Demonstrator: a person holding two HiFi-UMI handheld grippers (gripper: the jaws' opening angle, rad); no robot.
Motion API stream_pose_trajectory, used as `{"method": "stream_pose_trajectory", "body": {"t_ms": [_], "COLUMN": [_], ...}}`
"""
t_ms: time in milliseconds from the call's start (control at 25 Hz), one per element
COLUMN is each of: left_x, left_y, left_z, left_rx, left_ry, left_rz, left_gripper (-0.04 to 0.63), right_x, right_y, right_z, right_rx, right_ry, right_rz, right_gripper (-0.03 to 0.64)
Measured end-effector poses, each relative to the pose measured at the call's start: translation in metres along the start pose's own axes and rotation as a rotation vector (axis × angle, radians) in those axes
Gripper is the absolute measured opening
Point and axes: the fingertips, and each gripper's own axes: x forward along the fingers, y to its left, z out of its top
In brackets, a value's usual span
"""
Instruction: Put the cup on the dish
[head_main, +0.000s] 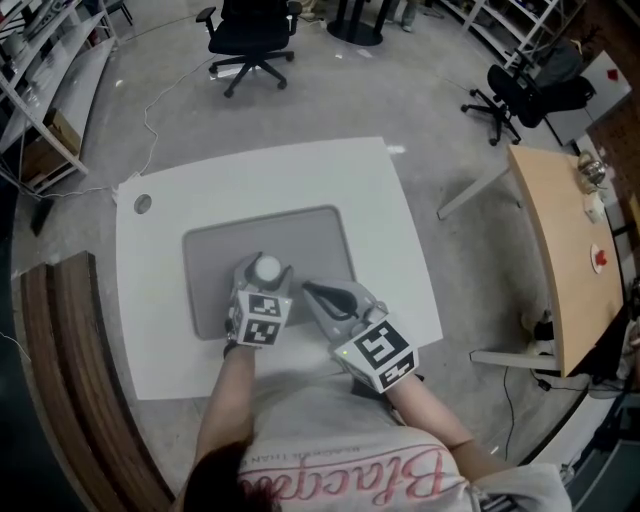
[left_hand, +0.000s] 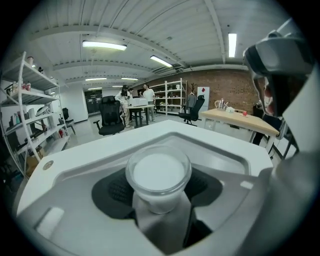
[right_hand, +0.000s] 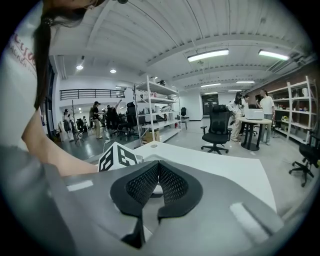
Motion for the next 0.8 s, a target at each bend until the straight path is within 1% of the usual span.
{"method": "stream_pose_trajectory", "body": {"t_ms": [80,160,280,520,720,800], "left_x": [0.001,0.001,-0.007,-0.041,-0.088,-0.109], "left_y": [0.001,0.001,0.001,0.004,0.000,-0.005], "left_z": [-0.002,-0.006,-0.003,0.012,0.031,0.038], "left_rx": [-0.004,-0.013,-0.025,-0.018,-0.008,-0.012], "left_ry": [0.009,0.020,0.005,-0.067,-0.162,-0.202], "left_rz": [0.007,0.003,0.001,0.026,0.035,0.028], "left_gripper": [0.273,0.346,0.364,0.360,0.310,0.262], "right_x": [-0.001,-0.003,-0.009,-0.016,-0.024,-0.027], "right_y": [0.000,0.001,0.004,0.018,0.033,0.038], "right_z": [0.000,0.001,0.000,-0.003,0.002,0.004], "right_rx": [-0.002,0.000,0.005,-0.003,-0.026,-0.036], "right_ry": [0.001,0.000,-0.006,-0.016,-0.059,-0.073], "right_rz": [-0.008,-0.016,-0.032,-0.048,-0.065,-0.072], "right_gripper": [-0.008,-0.008,-0.008,-0.008,-0.006,-0.003]}}
